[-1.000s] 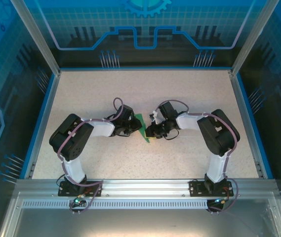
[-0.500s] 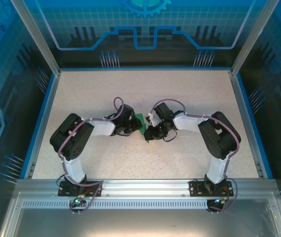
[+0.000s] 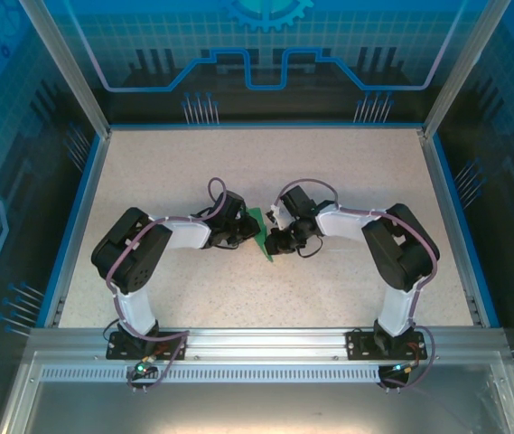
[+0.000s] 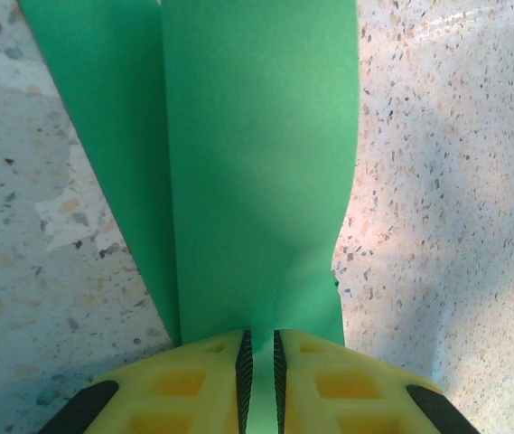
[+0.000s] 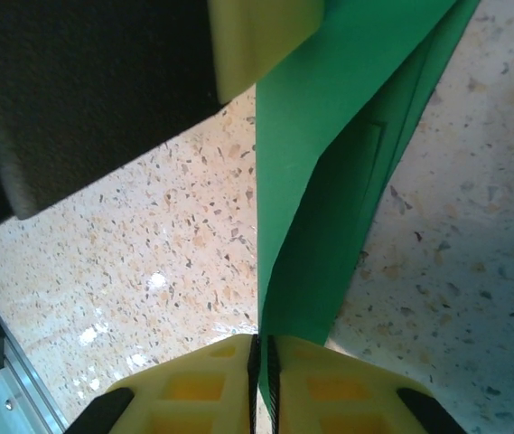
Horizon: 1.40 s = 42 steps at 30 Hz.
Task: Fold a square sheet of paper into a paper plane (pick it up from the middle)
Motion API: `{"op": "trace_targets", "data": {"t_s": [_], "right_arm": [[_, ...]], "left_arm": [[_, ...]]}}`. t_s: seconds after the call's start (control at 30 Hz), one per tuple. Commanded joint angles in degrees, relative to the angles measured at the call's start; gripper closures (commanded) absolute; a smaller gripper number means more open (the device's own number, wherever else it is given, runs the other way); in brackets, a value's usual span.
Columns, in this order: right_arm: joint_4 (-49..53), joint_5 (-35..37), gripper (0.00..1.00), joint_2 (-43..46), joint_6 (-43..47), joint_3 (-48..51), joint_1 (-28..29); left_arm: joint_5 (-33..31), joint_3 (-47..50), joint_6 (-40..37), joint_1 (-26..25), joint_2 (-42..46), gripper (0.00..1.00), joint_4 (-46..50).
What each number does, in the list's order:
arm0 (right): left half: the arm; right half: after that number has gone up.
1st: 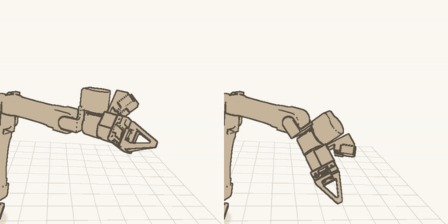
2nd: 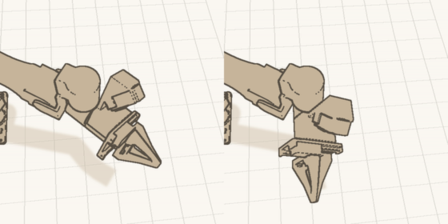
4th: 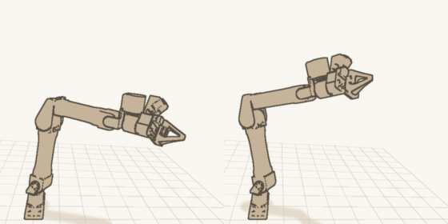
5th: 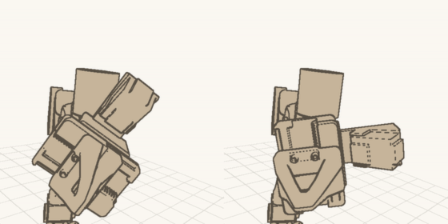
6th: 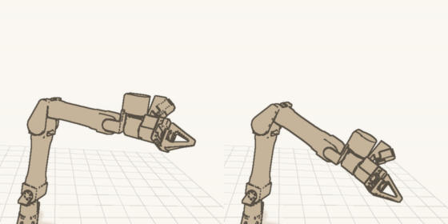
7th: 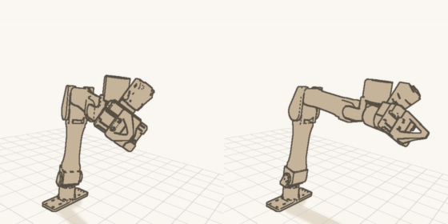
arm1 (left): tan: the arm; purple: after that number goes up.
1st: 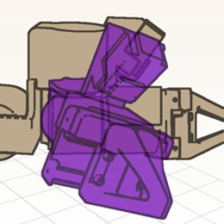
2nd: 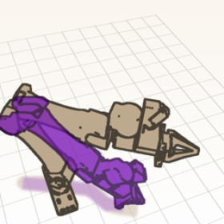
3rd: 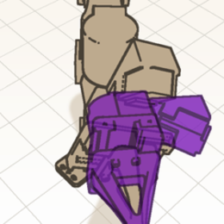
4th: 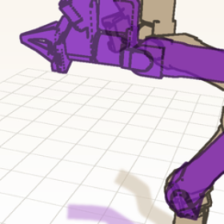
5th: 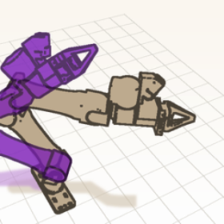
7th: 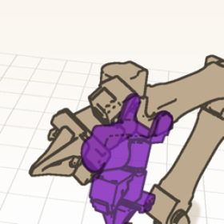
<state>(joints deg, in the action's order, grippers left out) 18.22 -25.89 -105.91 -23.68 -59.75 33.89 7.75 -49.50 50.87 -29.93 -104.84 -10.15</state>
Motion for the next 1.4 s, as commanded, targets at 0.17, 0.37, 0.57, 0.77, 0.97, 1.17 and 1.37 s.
{"op": "trace_targets", "data": {"t_s": [0.17, 0.37, 0.57, 0.77, 0.97, 1.17, 1.37], "right_arm": [[1.16, 1.45, 0.93, -1.60, -0.30, -0.15, 0.62], [-0.13, 0.51, 0.98, -1.29, -1.54, 1.27, -0.65], [-1.00, -0.04, 1.00, -1.74, -2.55, 2.69, -1.79], [-1.20, 0.48, 1.00, -2.05, -3.39, 4.01, -2.86], [0.01, 1.02, 0.99, -2.32, -2.95, 3.62, -2.97], [0.91, 0.81, 0.84, 4.37, -2.62, 2.71, -2.76], [2.62, 2.27, 0.82, 5.40, -2.22, -0.44, 0.14]], "left_arm": [[-2.60, -0.55, -1.13, 0.29, -2.71, 0.80, 4.24], [-3.17, -0.78, -1.56, 0.27, -2.90, 0.80, 4.83], [-3.42, -1.22, -1.74, 0.28, -3.18, 0.80, 5.14], [-3.79, -1.57, -2.00, 0.23, -3.45, 0.80, 5.65], [-3.89, -1.92, -2.08, 0.25, -3.78, 0.80, 6.02], [-3.79, -2.45, -1.92, 0.26, -3.97, 0.80, 6.55], [-3.53, -2.66, -1.64, 0.23, -4.19, 0.80, 6.83]]}}
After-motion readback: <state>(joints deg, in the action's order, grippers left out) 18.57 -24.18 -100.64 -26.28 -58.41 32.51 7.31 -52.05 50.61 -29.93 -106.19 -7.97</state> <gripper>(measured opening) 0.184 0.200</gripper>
